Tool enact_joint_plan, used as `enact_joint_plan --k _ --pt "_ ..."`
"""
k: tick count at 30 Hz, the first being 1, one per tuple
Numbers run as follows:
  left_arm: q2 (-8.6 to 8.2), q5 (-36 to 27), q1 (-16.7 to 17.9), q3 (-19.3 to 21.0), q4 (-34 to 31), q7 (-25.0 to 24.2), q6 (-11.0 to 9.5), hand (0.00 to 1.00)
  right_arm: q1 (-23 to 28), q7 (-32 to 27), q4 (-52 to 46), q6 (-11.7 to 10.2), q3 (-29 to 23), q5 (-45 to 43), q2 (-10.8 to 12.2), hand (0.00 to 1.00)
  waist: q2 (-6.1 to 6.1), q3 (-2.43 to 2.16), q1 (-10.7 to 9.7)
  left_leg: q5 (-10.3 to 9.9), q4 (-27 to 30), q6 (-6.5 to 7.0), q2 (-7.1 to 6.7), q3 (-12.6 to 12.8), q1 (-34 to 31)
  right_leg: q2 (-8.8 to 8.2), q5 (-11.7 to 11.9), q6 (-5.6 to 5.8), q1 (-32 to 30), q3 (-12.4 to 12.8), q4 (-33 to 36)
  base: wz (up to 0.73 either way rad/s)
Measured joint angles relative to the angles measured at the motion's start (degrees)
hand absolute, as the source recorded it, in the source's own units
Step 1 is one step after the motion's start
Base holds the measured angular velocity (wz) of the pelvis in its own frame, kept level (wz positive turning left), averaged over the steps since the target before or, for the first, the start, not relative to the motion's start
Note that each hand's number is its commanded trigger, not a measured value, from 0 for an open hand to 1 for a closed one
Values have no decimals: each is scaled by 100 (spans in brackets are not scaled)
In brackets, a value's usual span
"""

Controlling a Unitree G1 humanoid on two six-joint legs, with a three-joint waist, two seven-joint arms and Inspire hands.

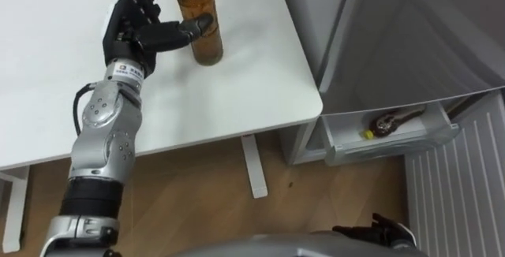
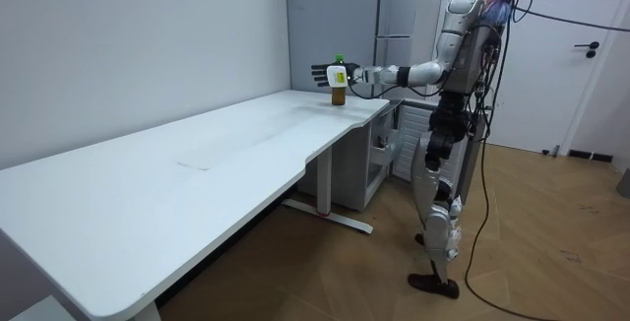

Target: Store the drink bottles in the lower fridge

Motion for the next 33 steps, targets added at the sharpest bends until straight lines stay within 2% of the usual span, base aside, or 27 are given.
enact_joint_plan --k 6,8,12,17,21,26,27,28,33 --pt "0 -199 -5 0 18 -8 12 0 -11 0 -13 49 -24 -1 -6 0 20 -1 -9 0 1 0 4 89 -5 2 5 4 -29 51 5 -4" --pt "-1 -196 -87 0 137 -8 43 0 -17 -1 -13 50 -24 -1 -23 0 46 1 -8 0 1 0 4 91 -4 4 10 6 -35 71 5 -4" --pt "0 -197 -336 -3 451 -15 104 0 -10 -34 -12 52 -23 1 -41 0 102 -26 -28 0 0 0 4 92 23 9 11 5 -24 104 6 -5" --pt "10 -220 -353 -3 505 -76 150 0 -9 -86 -22 102 -23 -3 -41 0 117 -25 -82 0 -14 0 8 197 101 16 11 6 12 156 7 -6" --pt "131 -427 -353 -3 542 -138 211 0 10 -179 -77 137 -23 -112 -39 0 110 -20 -117 0 -15 0 15 235 84 22 11 6 -52 180 73 -3" --pt "261 -416 -517 2 900 -127 296 0 42 -268 -161 250 -22 -241 -26 0 114 -22 -121 -1 -15 0 36 245 65 45 32 -10 -86 202 92 -3" --pt "278 -420 -536 3 902 -127 319 27 42 -269 -161 253 -22 -245 -25 0 117 -22 -121 -1 -14 0 41 244 63 50 35 -12 -92 202 99 0" --pt "283 -421 -567 3 904 -128 332 100 42 -266 -160 255 -22 -248 -26 0 117 -22 -124 -1 -13 0 46 245 65 55 37 -14 -96 203 106 0" --pt "283 -423 -715 4 906 -152 332 100 36 -232 -161 270 -23 -291 -25 0 112 -20 -121 -1 -13 0 57 260 81 69 40 -19 -121 232 154 -2"
